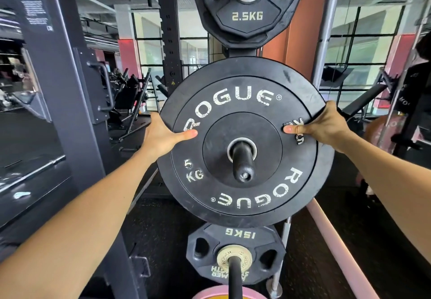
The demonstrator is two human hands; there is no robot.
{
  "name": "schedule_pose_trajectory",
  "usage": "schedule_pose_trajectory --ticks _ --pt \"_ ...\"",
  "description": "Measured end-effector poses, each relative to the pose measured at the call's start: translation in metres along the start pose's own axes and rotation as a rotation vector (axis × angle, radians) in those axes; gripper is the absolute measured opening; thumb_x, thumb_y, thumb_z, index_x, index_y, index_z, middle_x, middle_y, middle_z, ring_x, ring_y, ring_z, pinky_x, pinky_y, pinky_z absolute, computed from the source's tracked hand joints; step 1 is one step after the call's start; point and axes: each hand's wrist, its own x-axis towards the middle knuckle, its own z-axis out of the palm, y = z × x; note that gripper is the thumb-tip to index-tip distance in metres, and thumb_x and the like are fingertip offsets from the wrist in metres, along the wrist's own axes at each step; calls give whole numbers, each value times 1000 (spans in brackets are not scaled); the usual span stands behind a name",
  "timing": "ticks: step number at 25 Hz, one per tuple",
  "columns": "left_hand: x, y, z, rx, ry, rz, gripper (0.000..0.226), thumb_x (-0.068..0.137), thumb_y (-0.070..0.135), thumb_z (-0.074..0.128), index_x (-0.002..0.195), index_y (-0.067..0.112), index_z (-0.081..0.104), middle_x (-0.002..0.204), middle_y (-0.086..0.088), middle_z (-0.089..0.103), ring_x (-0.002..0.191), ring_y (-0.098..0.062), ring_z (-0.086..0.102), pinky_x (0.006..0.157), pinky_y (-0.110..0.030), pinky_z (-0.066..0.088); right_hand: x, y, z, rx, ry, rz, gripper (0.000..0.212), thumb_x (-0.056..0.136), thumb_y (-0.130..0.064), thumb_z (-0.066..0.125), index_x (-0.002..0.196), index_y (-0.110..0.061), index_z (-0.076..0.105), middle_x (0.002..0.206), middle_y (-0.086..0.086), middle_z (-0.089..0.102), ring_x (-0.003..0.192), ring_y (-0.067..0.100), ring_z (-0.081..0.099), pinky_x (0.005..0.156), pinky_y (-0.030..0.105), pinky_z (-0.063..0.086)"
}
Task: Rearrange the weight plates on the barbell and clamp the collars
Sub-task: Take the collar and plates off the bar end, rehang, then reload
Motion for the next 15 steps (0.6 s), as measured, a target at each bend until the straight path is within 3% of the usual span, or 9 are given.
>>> schedule_pose_trajectory --ticks 6,15 --pt "-45 10 -22 -7 2 -11 98 41 61 93 115 27 38 103 23 51 105 -13 55 85 -32 45 -45 -6 -20 9 -1 -31 119 20 -59 95 118 -18 42 113 -1 62 104 19 58 83 30 47" --pt "-85 19 -41 -109 18 -39 102 35 55 97 117 26 43 111 16 58 111 -15 57 98 -43 49 -88 -17 -41 34 5 -66 119 19 -57 95 120 -19 44 109 -6 60 101 15 55 82 27 43"
